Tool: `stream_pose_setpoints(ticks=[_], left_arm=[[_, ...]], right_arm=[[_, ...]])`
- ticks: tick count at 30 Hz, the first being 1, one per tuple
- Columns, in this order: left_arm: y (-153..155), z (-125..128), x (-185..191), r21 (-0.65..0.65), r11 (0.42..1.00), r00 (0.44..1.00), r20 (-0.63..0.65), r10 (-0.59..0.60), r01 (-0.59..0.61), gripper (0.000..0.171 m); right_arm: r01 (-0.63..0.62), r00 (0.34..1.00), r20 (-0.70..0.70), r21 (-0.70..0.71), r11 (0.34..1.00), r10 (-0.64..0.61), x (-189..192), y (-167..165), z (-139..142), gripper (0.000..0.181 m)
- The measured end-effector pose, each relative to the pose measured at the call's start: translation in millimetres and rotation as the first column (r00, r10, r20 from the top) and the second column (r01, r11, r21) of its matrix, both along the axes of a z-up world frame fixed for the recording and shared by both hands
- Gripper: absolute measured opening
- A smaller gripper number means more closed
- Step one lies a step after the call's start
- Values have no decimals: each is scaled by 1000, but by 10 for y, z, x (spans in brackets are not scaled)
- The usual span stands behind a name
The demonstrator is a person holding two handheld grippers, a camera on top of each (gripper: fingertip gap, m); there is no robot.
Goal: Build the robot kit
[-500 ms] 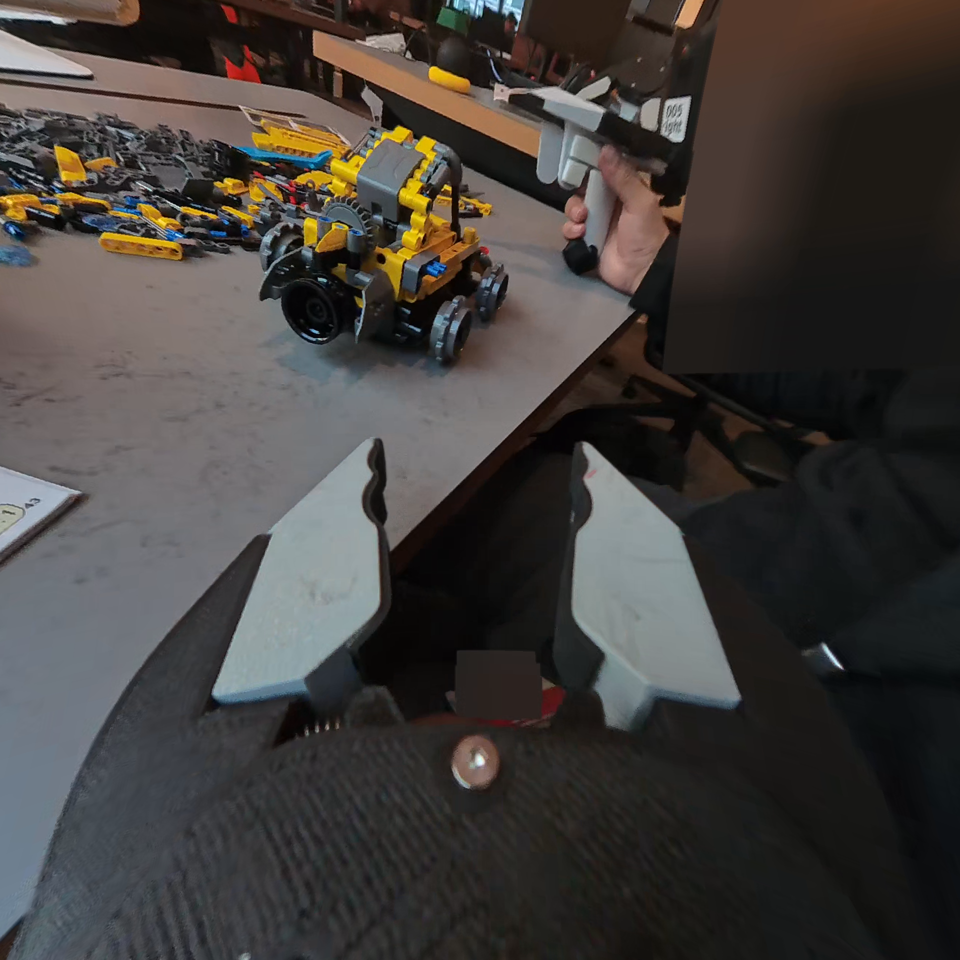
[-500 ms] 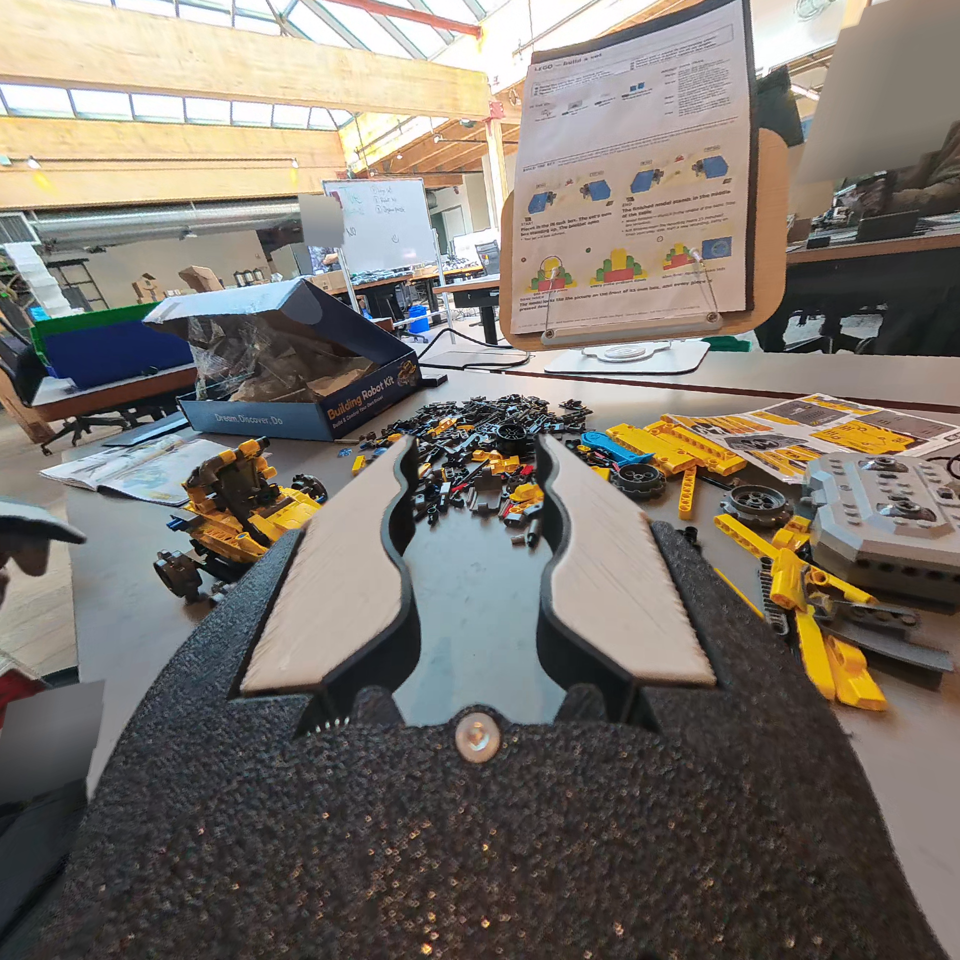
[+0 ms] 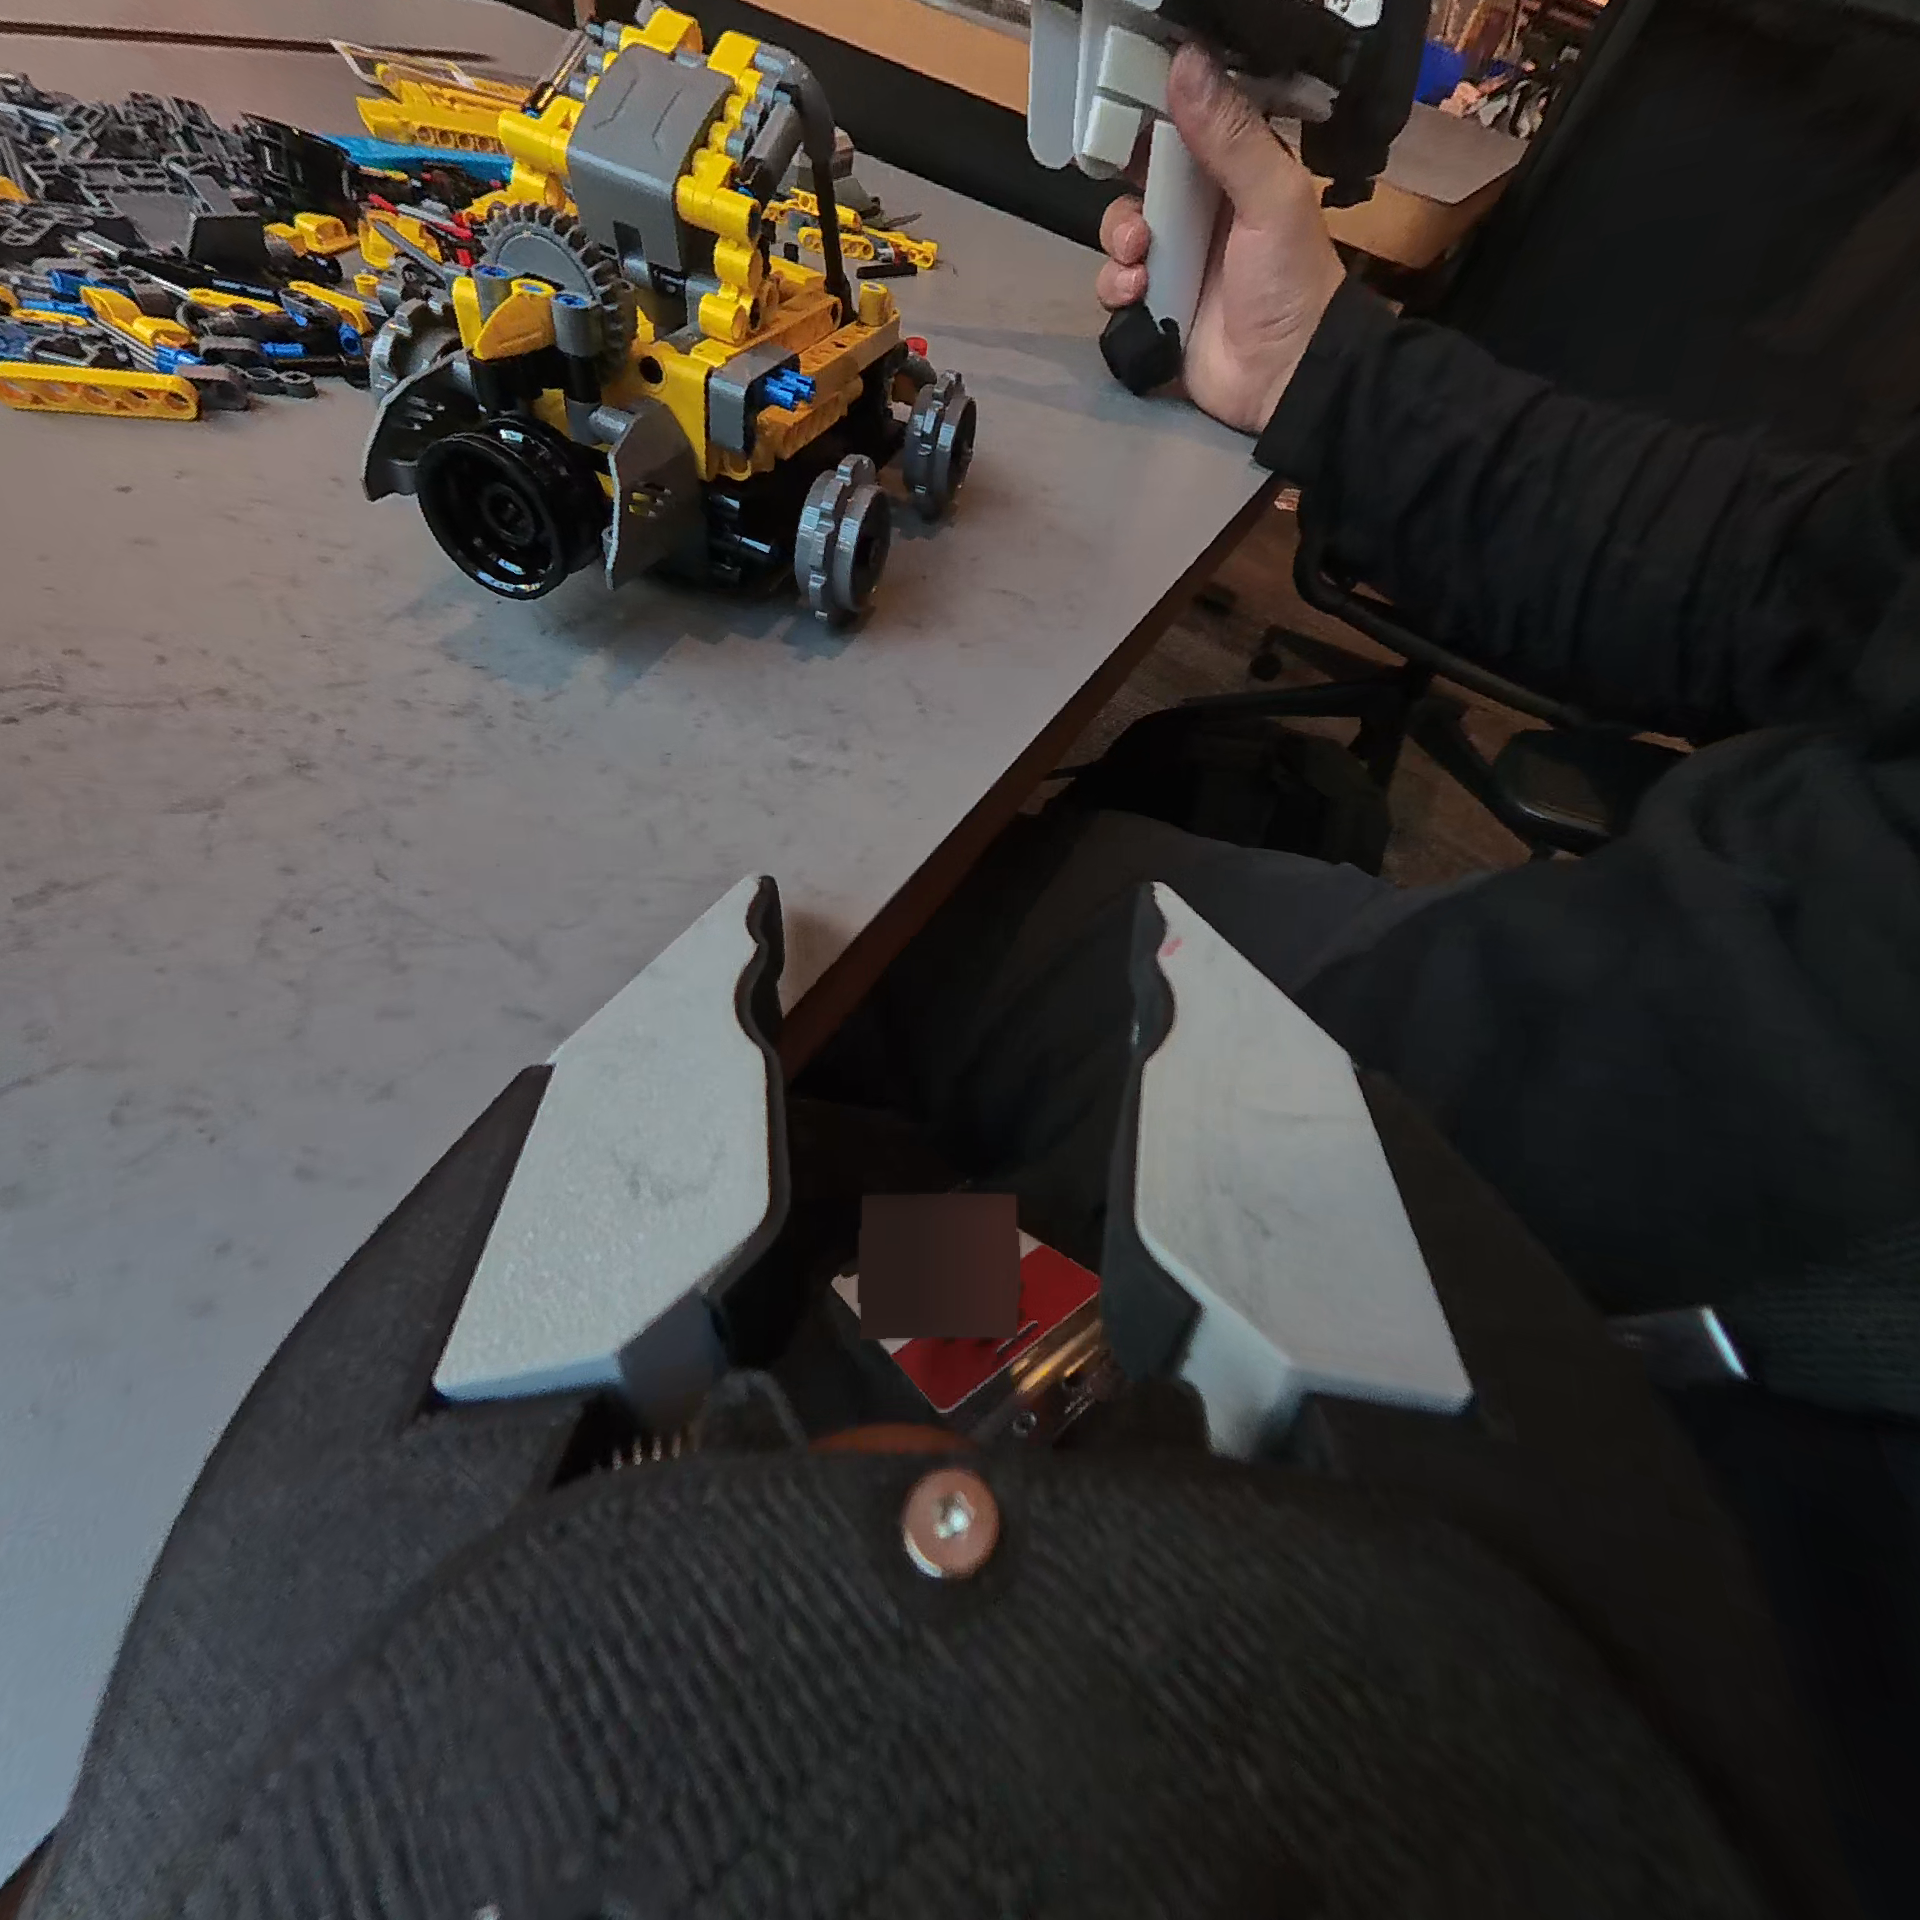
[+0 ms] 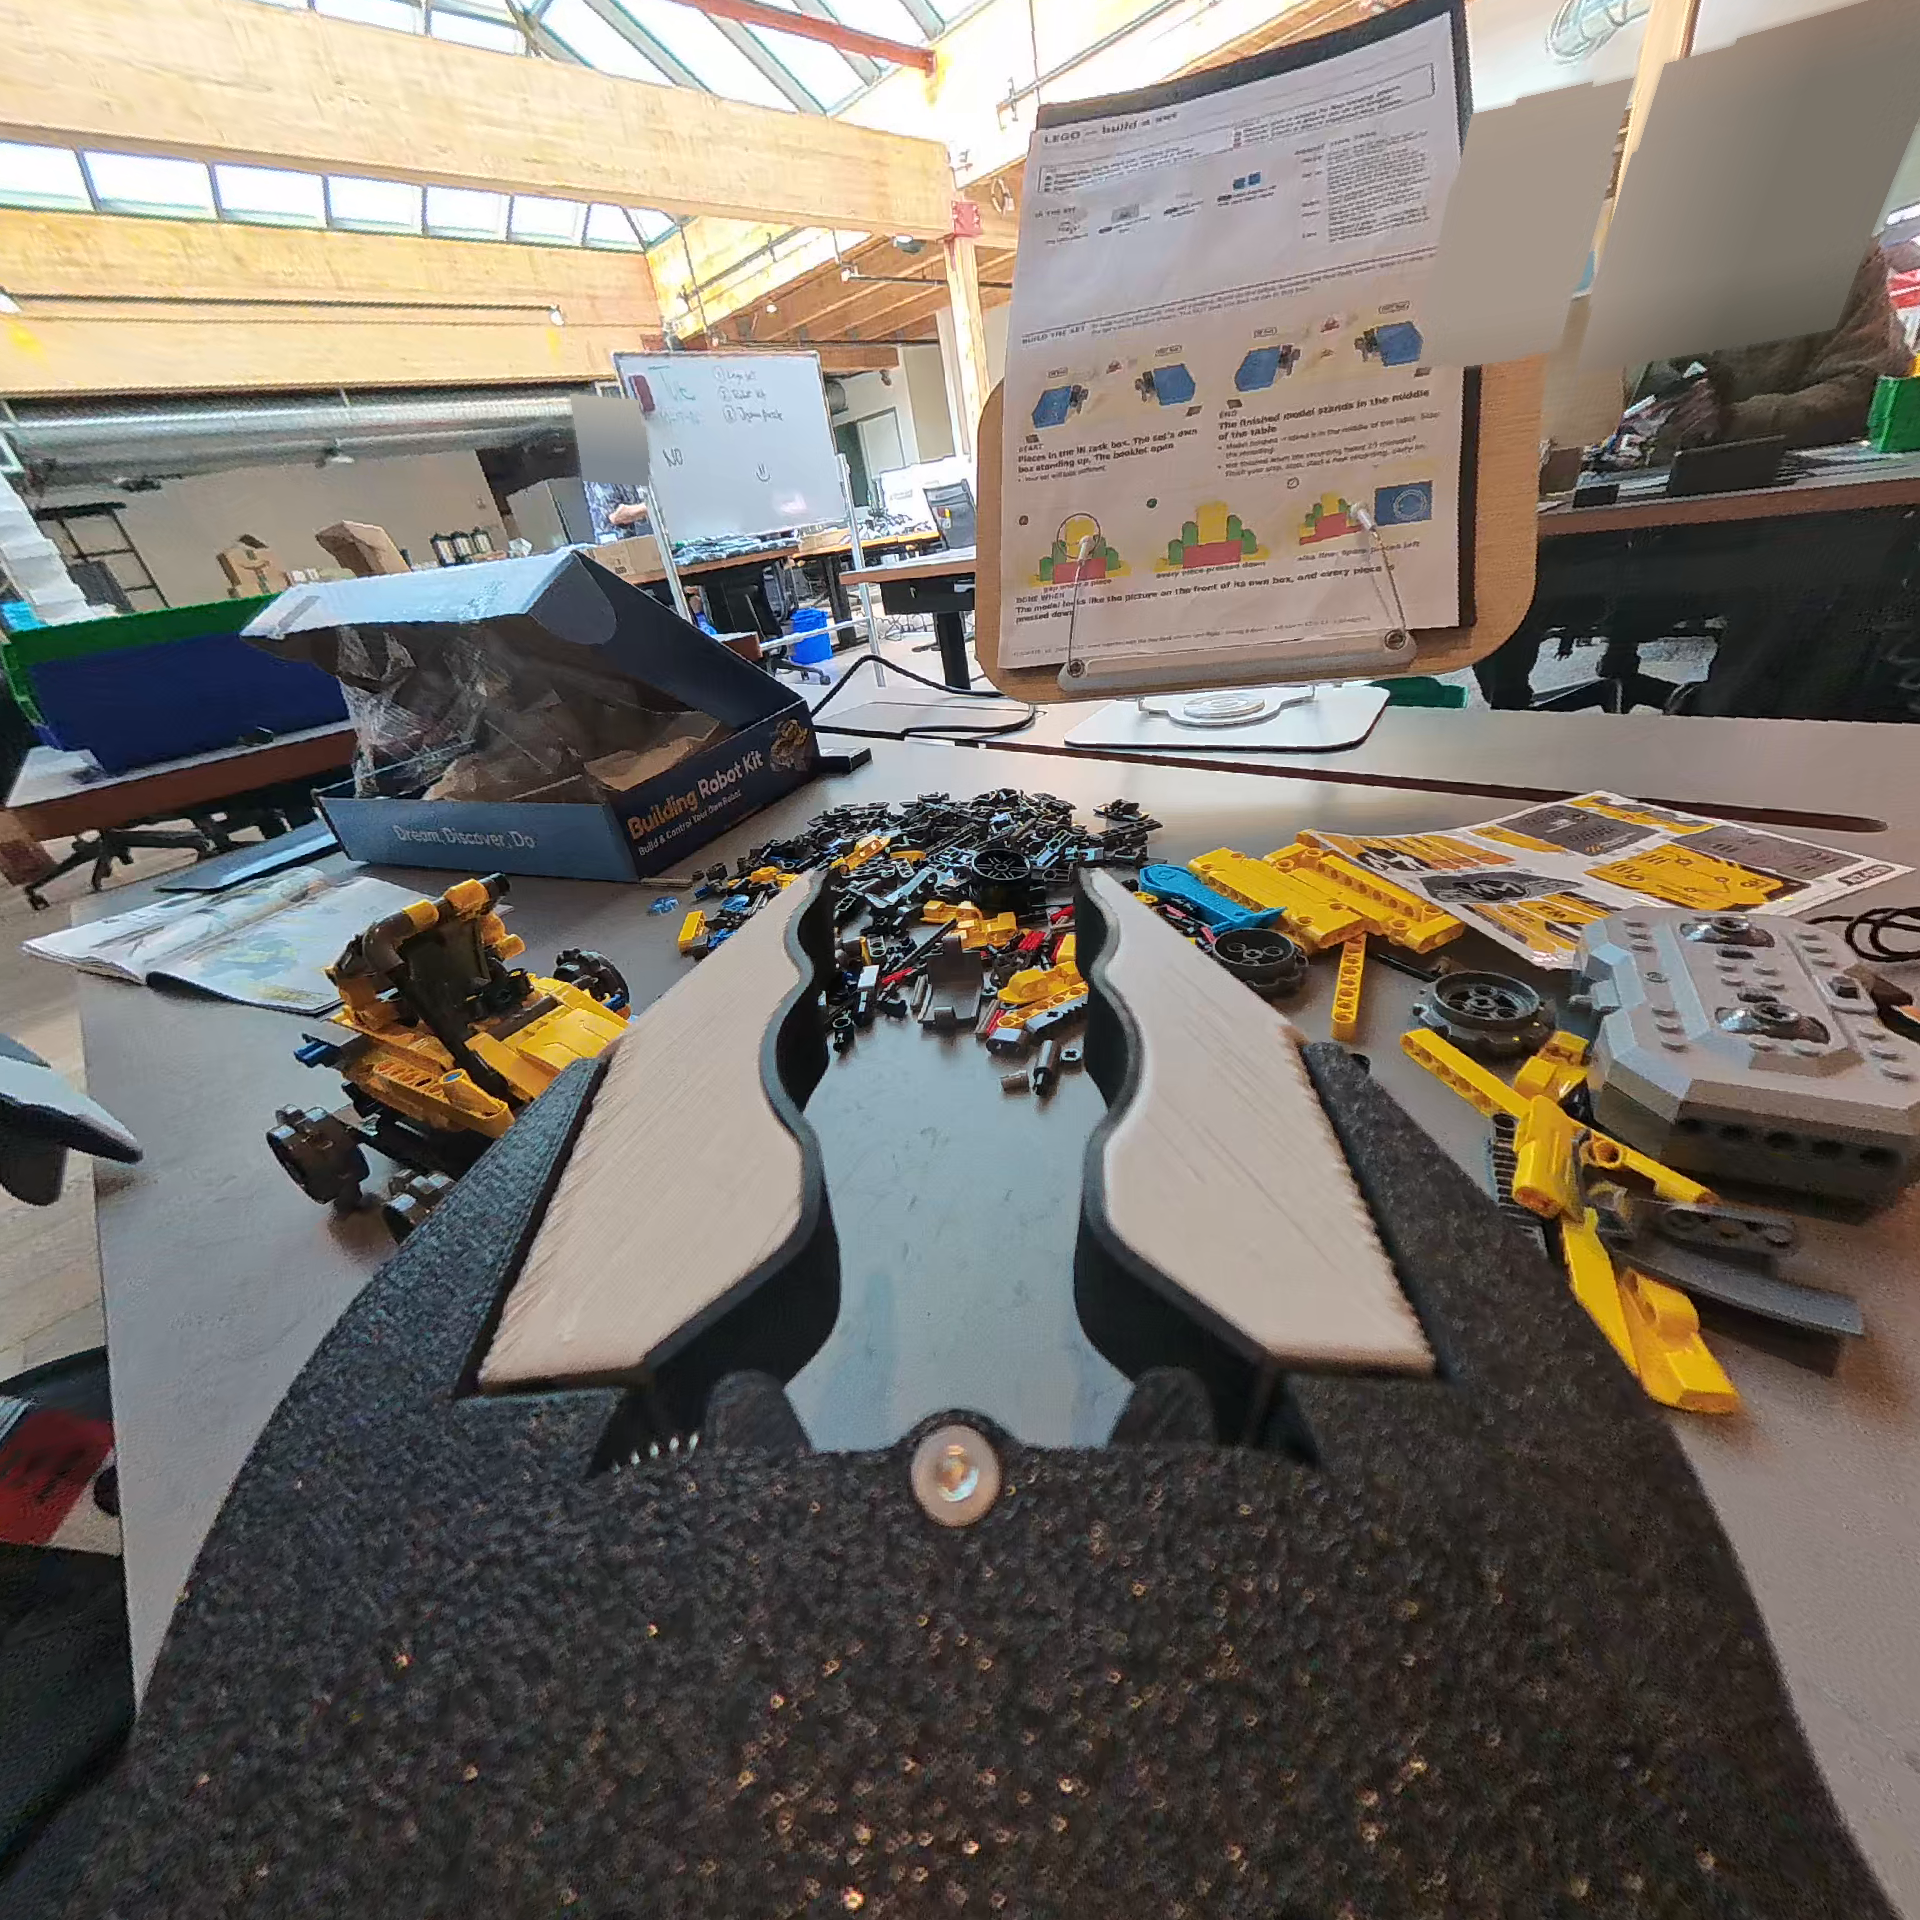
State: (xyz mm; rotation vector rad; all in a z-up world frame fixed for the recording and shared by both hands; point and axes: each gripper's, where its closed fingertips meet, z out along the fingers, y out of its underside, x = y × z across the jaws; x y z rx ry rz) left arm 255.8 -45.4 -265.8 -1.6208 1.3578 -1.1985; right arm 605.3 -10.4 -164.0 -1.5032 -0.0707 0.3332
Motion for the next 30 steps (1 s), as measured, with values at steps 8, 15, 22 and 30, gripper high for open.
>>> stream_pose_setpoints(ticks=[8,15,22,30], left_arm=[[86,35,11,29,998,998,26,50,-51,67],[772,372,-322,154,930,942,14,336,-334,63],[1882,293,-1157,286,809,742,-324,586,-514,96],[2014,-158,-1363,205,841,677,-512,529,-501,103]], right_arm=[[-4,999,35,1,1000,4,-44,1,-4,45],[-13,999,33,-7,1000,14,-63,6,-14,47],[-11,999,38,-4,1000,11,-72,4,-11,46],[-19,1000,21,7,1000,19,-86,-17,8,46]])
